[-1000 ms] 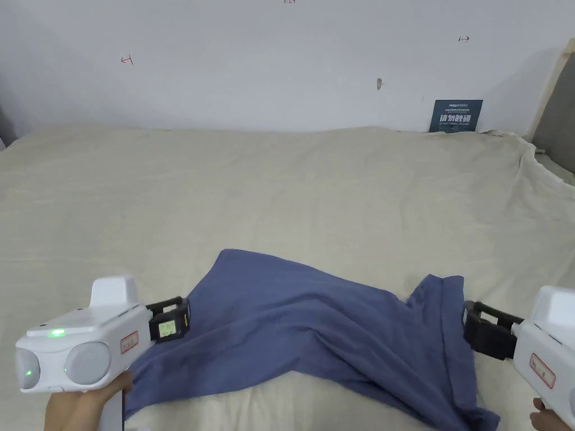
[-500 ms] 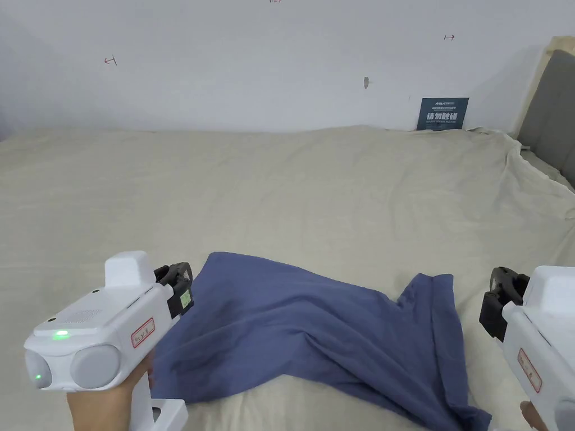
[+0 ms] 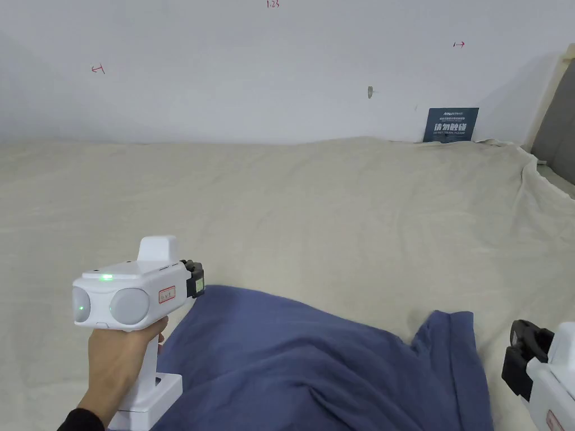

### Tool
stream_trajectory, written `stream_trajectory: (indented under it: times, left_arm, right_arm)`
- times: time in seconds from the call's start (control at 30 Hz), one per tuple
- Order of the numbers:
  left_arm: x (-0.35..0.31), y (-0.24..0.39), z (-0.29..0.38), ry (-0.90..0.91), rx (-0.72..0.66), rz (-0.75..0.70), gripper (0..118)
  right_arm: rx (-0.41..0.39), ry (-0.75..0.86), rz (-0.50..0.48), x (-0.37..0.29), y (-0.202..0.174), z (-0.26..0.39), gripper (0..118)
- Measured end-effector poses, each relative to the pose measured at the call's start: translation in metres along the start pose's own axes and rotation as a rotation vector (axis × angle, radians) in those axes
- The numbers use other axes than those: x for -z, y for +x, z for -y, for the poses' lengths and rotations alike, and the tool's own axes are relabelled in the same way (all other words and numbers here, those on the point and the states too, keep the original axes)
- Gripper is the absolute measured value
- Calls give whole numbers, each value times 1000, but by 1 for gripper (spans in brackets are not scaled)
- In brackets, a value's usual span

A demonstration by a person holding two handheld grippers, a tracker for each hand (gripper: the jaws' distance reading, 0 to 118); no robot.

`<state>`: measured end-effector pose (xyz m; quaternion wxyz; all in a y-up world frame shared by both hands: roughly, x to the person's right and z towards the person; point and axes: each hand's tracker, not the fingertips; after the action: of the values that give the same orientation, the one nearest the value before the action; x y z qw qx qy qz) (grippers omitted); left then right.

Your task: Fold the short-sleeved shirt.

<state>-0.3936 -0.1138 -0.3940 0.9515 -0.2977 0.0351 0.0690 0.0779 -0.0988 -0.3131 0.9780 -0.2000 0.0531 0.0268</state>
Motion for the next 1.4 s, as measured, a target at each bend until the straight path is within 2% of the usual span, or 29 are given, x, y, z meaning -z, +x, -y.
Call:
stream_trajectory:
  times: [0.03, 0.1, 0.13, 0.2, 0.23, 0.27, 0.3, 0.47, 0.63, 0.73, 0.83, 0.87, 1.0, 1.13, 1.17, 1.2, 1.27, 1.3, 1.4]
  left_arm:
    - [16, -4, -4, -44, -1, -4, 0]
    - [48, -13, -11, -106, -6, -5, 10]
    - [65, -18, -15, -153, -19, -4, 20]
    - [97, -29, -18, -266, -78, 14, 67]
    - [112, -33, -19, -316, -90, 14, 80]
    - [126, -35, -18, -337, -91, -4, 87]
    - [137, -36, -16, -343, -76, -24, 88]
    - [183, -32, 0, -421, 54, -73, 88]
    - [211, -22, 19, -446, 90, -89, 84]
    - [209, -20, 21, -424, 66, -100, 72]
    - [199, -17, 21, -413, 45, -12, 24]
    - [196, -15, 19, -415, 50, -2, 12]
    - [175, -3, 18, -367, 83, -18, 7]
    - [131, 1, 8, -298, 43, 36, 7]
    - [120, 2, 6, -286, 42, 44, 7]
    - [110, 3, 5, -272, 46, 49, 7]
    - [98, 3, 0, -257, 53, 52, 7]
    - [90, 3, -1, -249, 57, 57, 7]
    - [70, 7, -5, -230, 62, 64, 7]
  right_arm:
    - [-1, -7, 2, 6, 0, 0, 0]
    - [-2, -22, 4, 21, 1, 1, 0]
    - [-4, -29, 5, 29, 2, 3, 0]
    - [-12, -41, 9, 43, 2, 4, 0]
    - [-17, -50, 11, 49, 2, 5, 0]
    - [-19, -58, 12, 55, 2, 6, 0]
    - [-19, -64, 13, 60, 2, 7, 0]
    - [-24, -92, 17, 80, 2, 15, 0]
    - [-25, -123, 21, 91, 4, 25, 0]
    - [-20, -142, 19, 93, 7, 29, 0]
    - [-19, -161, 16, 93, 8, 32, 0]
    - [-18, -168, 17, 93, 9, 32, 0]
    - [15, -208, 16, 100, 16, 33, 0]
    - [22, -317, 23, 126, 24, 37, 3]
    - [28, -339, 20, 134, 26, 38, 16]
    - [35, -383, 18, 140, 21, 38, 36]
    - [41, -411, 41, 153, 22, 42, 85]
    - [35, -458, 50, 162, 22, 46, 90]
    - [3, -531, 71, 176, 17, 57, 89]
